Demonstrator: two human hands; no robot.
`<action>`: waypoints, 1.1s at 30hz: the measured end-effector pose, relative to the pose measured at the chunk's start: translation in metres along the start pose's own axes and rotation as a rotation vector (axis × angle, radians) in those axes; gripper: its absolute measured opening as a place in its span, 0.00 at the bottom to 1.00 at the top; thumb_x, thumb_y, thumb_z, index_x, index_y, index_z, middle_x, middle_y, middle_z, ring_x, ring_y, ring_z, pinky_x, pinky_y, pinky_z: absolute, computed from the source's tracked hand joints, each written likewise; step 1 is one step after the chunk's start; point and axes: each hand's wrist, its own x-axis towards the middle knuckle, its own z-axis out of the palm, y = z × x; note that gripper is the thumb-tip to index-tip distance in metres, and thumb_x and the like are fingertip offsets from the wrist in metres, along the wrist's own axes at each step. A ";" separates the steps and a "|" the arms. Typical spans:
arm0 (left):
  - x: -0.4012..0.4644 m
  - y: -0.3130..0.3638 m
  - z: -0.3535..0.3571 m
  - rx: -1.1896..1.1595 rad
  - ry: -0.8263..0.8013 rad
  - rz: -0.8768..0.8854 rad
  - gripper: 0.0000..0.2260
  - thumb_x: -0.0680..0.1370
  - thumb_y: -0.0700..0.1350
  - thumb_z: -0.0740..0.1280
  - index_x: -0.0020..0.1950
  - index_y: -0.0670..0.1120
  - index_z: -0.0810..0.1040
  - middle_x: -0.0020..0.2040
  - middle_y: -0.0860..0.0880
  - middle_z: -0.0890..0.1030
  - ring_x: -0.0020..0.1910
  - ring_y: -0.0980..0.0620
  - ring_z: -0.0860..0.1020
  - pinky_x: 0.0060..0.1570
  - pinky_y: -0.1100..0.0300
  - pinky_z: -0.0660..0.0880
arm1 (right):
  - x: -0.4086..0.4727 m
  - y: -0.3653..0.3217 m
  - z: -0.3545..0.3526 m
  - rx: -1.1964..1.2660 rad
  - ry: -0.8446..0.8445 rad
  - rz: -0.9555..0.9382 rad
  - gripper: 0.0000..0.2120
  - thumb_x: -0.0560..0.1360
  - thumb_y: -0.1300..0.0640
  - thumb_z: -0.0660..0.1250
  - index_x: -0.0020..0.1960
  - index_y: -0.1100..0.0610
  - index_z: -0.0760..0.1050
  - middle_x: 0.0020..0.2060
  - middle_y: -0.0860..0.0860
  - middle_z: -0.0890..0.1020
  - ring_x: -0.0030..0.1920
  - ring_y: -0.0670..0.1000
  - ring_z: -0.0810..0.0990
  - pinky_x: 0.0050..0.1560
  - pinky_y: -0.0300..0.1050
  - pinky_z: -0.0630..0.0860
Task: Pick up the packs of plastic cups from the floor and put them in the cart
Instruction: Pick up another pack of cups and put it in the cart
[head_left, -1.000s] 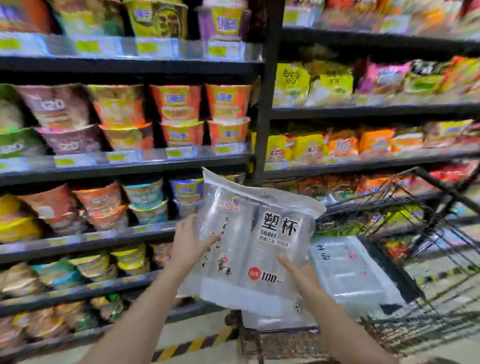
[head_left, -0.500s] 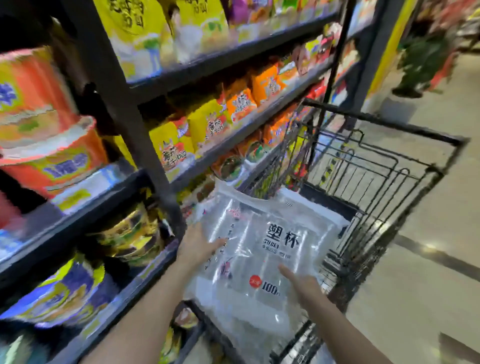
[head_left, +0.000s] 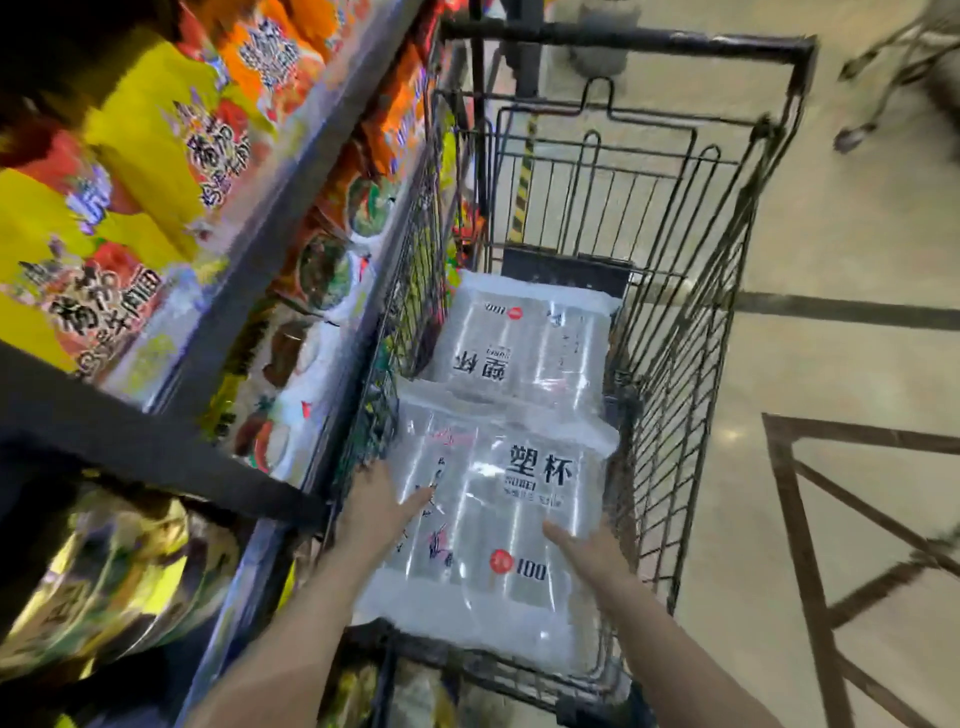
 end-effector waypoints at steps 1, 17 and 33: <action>0.005 -0.002 0.003 0.006 -0.023 -0.009 0.36 0.73 0.58 0.67 0.73 0.39 0.60 0.68 0.37 0.71 0.66 0.39 0.71 0.61 0.53 0.69 | 0.002 0.007 0.006 0.025 0.006 0.022 0.41 0.72 0.42 0.68 0.73 0.66 0.58 0.71 0.63 0.65 0.70 0.63 0.68 0.70 0.55 0.66; 0.046 -0.032 0.064 -0.037 -0.166 -0.125 0.35 0.77 0.53 0.63 0.76 0.39 0.49 0.76 0.39 0.59 0.74 0.42 0.60 0.71 0.51 0.60 | 0.058 0.044 0.047 -0.098 0.076 0.070 0.31 0.69 0.39 0.69 0.56 0.67 0.73 0.50 0.60 0.81 0.49 0.58 0.82 0.51 0.52 0.81; -0.040 0.080 -0.072 0.472 0.350 0.239 0.24 0.77 0.49 0.62 0.70 0.43 0.64 0.68 0.43 0.71 0.66 0.44 0.71 0.65 0.49 0.65 | -0.064 -0.121 -0.060 -0.819 0.238 -0.788 0.34 0.73 0.47 0.68 0.73 0.56 0.58 0.69 0.55 0.69 0.66 0.56 0.71 0.65 0.52 0.71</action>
